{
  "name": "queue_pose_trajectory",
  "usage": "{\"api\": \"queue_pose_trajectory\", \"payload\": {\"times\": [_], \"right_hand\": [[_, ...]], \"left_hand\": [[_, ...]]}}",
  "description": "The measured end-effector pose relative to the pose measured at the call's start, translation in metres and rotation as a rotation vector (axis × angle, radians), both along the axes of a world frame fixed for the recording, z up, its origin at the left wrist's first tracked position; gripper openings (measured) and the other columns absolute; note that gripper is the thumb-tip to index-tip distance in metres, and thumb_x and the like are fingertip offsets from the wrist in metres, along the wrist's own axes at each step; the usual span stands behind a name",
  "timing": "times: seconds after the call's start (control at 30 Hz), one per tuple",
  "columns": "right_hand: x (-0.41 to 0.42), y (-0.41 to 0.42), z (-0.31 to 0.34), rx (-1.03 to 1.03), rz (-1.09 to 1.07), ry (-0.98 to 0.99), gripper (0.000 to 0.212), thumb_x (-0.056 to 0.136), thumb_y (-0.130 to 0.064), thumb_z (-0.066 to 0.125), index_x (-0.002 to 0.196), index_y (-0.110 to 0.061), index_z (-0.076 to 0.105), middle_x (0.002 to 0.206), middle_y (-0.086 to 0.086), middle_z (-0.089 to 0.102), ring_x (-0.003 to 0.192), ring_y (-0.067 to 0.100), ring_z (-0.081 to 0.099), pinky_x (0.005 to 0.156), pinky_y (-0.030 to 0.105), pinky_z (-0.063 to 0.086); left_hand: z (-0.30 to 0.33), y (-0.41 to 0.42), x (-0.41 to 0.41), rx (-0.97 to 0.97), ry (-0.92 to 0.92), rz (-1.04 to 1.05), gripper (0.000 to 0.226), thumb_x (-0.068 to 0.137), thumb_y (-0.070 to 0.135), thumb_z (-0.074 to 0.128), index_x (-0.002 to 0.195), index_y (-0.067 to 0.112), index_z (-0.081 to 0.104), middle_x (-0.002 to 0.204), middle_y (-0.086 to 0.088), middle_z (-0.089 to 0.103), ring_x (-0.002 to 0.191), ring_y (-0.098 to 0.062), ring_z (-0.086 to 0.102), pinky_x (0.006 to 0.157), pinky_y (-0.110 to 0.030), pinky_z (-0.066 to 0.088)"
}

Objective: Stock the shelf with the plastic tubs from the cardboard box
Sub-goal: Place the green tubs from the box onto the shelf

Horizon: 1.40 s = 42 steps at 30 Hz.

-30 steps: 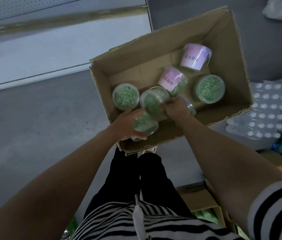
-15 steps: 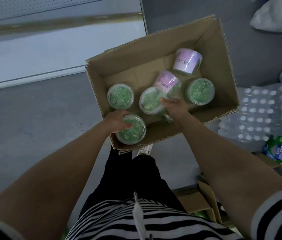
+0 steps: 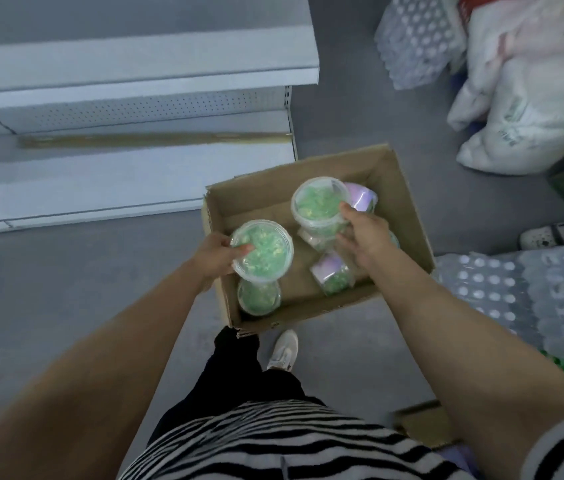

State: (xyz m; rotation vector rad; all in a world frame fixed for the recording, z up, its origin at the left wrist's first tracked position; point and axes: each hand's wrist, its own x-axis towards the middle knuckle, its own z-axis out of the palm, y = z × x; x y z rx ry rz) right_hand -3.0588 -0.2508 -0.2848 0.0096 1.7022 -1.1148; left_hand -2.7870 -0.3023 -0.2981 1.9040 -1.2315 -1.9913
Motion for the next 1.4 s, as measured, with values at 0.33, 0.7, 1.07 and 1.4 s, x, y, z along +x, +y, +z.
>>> {"api": "queue_pose_trajectory", "payload": {"times": [0.33,0.7,1.07,1.4], "right_hand": [[0.053,-0.076,0.123,-0.303,0.117,-0.033,0.043,0.083,-0.03,0.078,0.118,-0.008,0.067,0.118,0.006,0.07,0.11,0.018,0.066,0.066,0.026,0.058],[0.162,-0.164,0.243,-0.585,0.11,-0.022,0.025,0.088,-0.022,0.073,0.109,-0.009,0.068,0.113,0.008,0.069,0.107,0.023,0.066,0.072,0.032,0.06],[0.284,-0.244,0.305,-0.73,0.064,-0.031,0.034,0.087,-0.024,0.074,0.115,-0.006,0.067,0.118,0.01,0.067,0.112,0.027,0.065,0.079,0.036,0.06],[0.338,-0.288,0.314,-0.752,-0.014,0.004,0.037,0.086,-0.025,0.075,0.116,-0.005,0.068,0.119,0.009,0.067,0.114,0.026,0.065,0.083,0.037,0.06]], "left_hand": [[0.14,-0.058,0.06,-0.194,0.352,0.41,0.044,0.088,0.017,0.069,0.114,-0.014,0.055,0.11,-0.024,0.067,0.095,-0.028,0.071,0.075,-0.03,0.06],[0.252,-0.181,0.175,-0.394,0.521,0.549,0.044,0.087,0.019,0.07,0.114,-0.014,0.056,0.105,-0.03,0.064,0.089,-0.033,0.067,0.063,-0.024,0.059],[0.325,-0.311,0.272,-0.493,0.606,0.59,0.04,0.089,0.01,0.067,0.121,-0.006,0.05,0.093,-0.016,0.058,0.079,-0.035,0.063,0.068,-0.035,0.061],[0.323,-0.388,0.305,-0.41,0.55,0.547,0.028,0.09,0.018,0.067,0.111,0.008,0.052,0.124,-0.01,0.054,0.109,-0.044,0.059,0.079,-0.034,0.056]]}}
